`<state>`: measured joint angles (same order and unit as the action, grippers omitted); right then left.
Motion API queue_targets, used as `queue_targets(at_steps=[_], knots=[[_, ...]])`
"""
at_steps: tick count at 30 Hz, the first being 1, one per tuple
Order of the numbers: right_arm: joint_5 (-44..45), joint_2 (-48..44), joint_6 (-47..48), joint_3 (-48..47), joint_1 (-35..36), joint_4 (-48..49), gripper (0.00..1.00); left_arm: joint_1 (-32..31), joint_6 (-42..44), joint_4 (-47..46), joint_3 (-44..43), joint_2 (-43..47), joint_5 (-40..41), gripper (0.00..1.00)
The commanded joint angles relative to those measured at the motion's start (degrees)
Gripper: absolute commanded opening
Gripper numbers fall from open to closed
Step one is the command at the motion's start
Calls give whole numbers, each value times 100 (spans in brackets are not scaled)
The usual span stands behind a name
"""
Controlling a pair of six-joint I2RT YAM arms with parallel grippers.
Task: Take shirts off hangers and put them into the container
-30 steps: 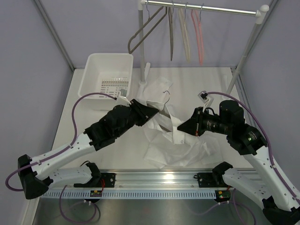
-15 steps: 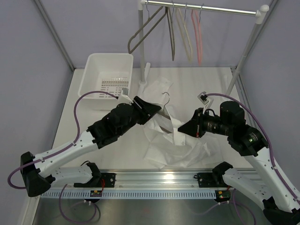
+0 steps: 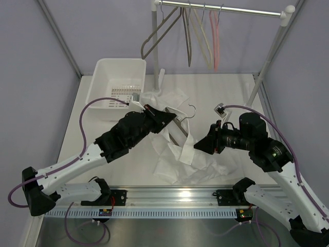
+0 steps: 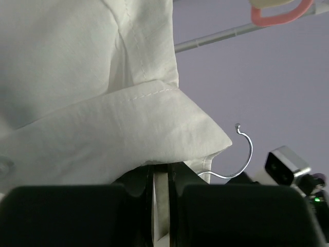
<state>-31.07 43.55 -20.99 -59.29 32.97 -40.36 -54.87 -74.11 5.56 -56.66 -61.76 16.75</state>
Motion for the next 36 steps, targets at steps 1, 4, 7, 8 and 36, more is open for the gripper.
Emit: queue_targets(at_steps=[1,4,7,8,36], knots=[[258,-127,279,-355,43,-251,46,12,651,198,-353,76,301,0],[355,-303,359,-417,43,-577,50,3,835,515,-573,146,512,0],[208,-540,307,-233,43,-631,50,20,906,630,-635,225,706,0],[163,-636,280,-163,43,-596,50,20,924,639,-670,234,733,0],[249,-548,-748,831,385,547,0,696,1651,744,-1460,-38,215,0]])
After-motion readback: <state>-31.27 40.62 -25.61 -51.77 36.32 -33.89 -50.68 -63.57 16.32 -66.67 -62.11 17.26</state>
